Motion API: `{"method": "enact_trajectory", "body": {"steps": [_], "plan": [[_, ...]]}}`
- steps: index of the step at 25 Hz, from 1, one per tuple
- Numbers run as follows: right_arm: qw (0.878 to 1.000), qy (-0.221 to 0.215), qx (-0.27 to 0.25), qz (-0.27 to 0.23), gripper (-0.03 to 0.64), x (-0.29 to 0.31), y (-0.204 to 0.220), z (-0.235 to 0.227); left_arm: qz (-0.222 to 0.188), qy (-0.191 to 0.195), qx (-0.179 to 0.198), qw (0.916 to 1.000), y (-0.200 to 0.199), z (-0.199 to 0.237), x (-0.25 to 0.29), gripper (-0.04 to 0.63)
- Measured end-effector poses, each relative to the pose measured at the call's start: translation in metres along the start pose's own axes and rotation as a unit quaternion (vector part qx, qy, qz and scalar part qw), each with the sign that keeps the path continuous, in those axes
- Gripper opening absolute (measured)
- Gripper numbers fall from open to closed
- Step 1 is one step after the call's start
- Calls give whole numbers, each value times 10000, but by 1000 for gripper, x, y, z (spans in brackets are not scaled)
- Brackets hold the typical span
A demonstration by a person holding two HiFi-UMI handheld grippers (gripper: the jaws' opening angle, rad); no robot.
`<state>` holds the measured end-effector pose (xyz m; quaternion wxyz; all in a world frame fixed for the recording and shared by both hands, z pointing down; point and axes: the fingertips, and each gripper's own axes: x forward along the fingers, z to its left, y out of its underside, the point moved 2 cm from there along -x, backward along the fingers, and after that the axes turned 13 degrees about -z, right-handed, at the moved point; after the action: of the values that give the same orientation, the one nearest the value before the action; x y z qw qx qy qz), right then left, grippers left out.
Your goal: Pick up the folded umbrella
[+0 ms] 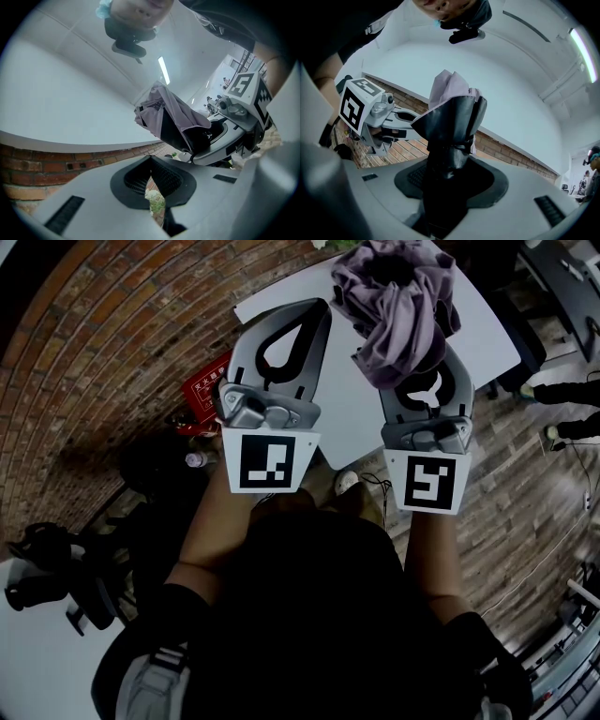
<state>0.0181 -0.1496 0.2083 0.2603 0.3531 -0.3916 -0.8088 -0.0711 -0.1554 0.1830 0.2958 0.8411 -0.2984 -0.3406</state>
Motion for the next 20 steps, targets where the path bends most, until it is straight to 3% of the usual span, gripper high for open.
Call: {"method": "enact_trajectory", "body": {"steps": [20], "plan": [[9999, -85, 51, -61, 218, -1, 0, 0, 8, 74, 82, 9999, 1, -2, 2, 12]]}}
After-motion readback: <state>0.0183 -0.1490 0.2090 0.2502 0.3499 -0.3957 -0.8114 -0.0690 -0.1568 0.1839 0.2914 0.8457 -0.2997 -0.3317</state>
